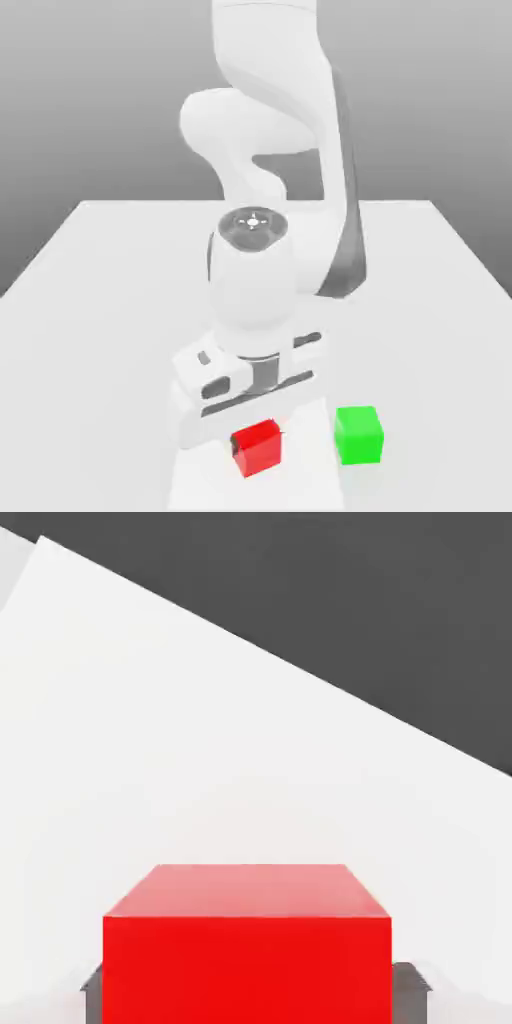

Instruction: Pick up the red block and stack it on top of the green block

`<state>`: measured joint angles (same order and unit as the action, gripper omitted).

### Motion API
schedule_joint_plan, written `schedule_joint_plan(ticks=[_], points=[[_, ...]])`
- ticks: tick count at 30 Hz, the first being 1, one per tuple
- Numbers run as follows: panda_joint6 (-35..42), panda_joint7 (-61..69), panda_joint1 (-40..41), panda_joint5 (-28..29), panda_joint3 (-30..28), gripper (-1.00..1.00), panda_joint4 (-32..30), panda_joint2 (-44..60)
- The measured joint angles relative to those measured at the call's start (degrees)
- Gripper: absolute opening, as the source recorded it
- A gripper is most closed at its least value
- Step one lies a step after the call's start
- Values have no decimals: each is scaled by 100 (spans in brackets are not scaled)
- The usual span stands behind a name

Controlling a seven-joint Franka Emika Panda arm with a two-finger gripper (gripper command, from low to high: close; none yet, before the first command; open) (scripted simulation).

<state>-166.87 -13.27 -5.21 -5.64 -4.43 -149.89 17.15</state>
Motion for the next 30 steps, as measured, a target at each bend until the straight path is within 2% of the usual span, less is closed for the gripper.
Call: schedule_joint_plan(ticks=[2,8,12,14,18,19,25,30], points=[[-9,-3,9,6,7,-100,0,6],[902,-295,-140,378,-80,-100,-164,-1074],[1425,-540,-1103,511,478,-100,-240,-1675],[1316,-599,-1709,542,503,-100,-246,-1574],[615,-586,-1449,505,338,-100,-217,-845],[502,-583,-1443,500,336,100,-213,-726],[442,-580,-1439,496,335,100,-210,-667],[1181,-608,-1447,537,314,100,-244,-1443]])
